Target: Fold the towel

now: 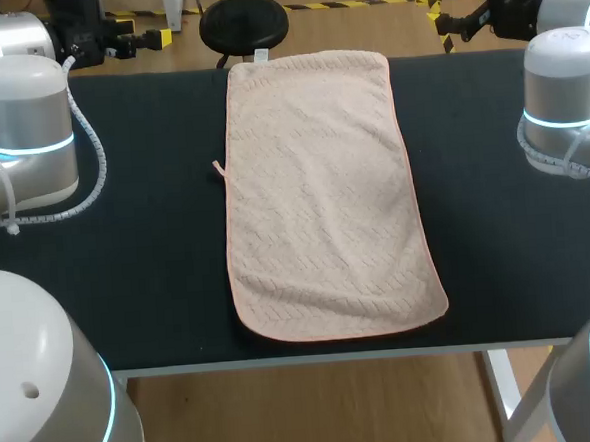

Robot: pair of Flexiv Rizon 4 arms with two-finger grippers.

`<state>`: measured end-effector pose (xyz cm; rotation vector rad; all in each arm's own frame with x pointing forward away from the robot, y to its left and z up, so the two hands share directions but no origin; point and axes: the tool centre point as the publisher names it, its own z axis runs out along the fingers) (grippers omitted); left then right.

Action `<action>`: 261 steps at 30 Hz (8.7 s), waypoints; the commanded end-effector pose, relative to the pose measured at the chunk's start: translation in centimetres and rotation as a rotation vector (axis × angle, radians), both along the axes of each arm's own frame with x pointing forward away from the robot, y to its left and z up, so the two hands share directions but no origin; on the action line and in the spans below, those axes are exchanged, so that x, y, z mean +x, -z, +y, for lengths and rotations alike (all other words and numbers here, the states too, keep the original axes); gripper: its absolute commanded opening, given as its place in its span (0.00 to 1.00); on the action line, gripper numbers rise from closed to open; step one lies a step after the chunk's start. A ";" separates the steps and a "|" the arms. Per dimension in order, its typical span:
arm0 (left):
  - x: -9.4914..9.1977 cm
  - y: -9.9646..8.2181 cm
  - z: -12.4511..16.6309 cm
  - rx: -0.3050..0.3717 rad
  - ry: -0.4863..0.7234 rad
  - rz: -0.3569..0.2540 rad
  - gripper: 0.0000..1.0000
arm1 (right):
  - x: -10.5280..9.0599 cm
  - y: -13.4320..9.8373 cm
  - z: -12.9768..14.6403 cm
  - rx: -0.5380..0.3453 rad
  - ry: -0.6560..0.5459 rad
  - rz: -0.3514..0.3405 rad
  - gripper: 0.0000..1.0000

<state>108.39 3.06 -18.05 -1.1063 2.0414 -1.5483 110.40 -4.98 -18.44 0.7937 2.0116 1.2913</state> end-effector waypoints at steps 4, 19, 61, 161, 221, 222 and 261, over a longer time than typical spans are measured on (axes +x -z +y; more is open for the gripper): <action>0.0 0.1 0.0 -0.001 -0.003 -0.003 1.00 | 0.1 0.0 0.0 -0.001 -0.001 0.000 1.00; 0.0 0.5 -0.5 0.063 0.030 0.018 1.00 | 0.1 0.6 0.4 -0.120 -0.058 0.004 1.00; -1.5 10.5 -8.7 1.264 0.780 -0.010 1.00 | -5.3 8.5 5.8 -1.287 -0.747 0.205 1.00; -2.5 26.6 -13.1 1.104 0.923 0.280 1.00 | -6.1 25.9 7.0 -0.962 -0.681 0.745 1.00; 4.7 -7.5 -11.5 1.396 0.465 -0.190 0.00 | -0.8 -5.5 7.3 -1.050 -0.522 0.012 0.00; 4.8 -8.6 -11.5 1.410 0.442 -0.212 0.00 | -0.5 -6.4 7.5 -1.049 -0.509 -0.008 0.00; -10.2 -7.5 -14.6 1.272 0.645 -0.214 0.00 | -14.5 -5.2 7.3 -1.033 -0.568 0.012 0.00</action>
